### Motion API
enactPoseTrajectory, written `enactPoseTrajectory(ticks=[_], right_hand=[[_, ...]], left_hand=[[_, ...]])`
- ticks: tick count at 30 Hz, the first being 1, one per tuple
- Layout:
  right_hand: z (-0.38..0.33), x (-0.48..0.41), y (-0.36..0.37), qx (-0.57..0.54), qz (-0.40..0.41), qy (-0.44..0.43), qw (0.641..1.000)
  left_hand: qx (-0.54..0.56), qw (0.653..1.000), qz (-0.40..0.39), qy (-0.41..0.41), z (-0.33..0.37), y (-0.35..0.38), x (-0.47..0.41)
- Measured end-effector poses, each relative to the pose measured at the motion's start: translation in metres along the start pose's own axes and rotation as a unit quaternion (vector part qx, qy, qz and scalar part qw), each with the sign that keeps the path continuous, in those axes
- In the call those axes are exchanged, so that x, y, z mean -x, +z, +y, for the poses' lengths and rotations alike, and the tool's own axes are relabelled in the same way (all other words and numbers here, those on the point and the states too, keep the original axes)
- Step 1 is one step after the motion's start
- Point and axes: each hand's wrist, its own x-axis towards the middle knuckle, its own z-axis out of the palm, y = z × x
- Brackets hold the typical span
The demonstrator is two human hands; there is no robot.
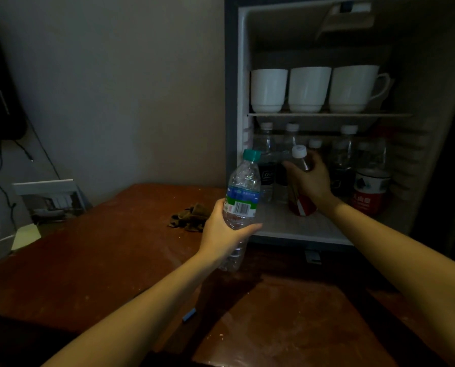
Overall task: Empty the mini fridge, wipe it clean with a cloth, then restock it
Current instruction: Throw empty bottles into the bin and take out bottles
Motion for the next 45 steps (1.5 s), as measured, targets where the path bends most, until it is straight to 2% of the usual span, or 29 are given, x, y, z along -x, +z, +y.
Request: enactPoseTrajectory(ticks=[2,6,10,16,22,27,31,37,45], right_hand=[[-0.001,0.002,0.000,-0.022,-0.002,0.004,1.000],[-0.007,0.010,0.002,-0.054,-0.056,0.011,0.997],[-0.007,0.016,0.005,-0.104,-0.060,0.039,0.992],[-0.009,0.035,0.015,-0.163,0.015,0.029,0.986],[-0.006,0.043,0.023,-0.184,0.047,0.031,0.981],[-0.009,0.051,0.026,-0.171,0.074,0.022,0.982],[0.000,0.057,0.025,-0.118,0.056,0.011,0.991],[0.021,0.075,0.027,-0.065,0.022,0.051,0.996],[0.028,0.086,0.029,0.012,0.016,0.093,0.995]], left_hand=[[-0.003,1.000,0.000,0.000,-0.002,-0.001,0.000],[-0.011,1.000,0.003,-0.004,-0.007,-0.002,0.001],[-0.018,1.000,0.004,-0.011,-0.009,-0.002,0.001],[-0.015,1.000,0.010,-0.009,-0.010,-0.002,0.003],[-0.010,1.000,0.016,-0.007,-0.010,-0.008,0.004],[-0.013,1.000,0.023,-0.005,-0.010,-0.011,0.004],[-0.011,1.000,0.021,-0.006,-0.010,-0.012,0.006],[-0.008,1.000,0.026,-0.009,-0.013,-0.012,0.009],[0.010,0.999,0.031,-0.026,-0.017,-0.015,0.017]])
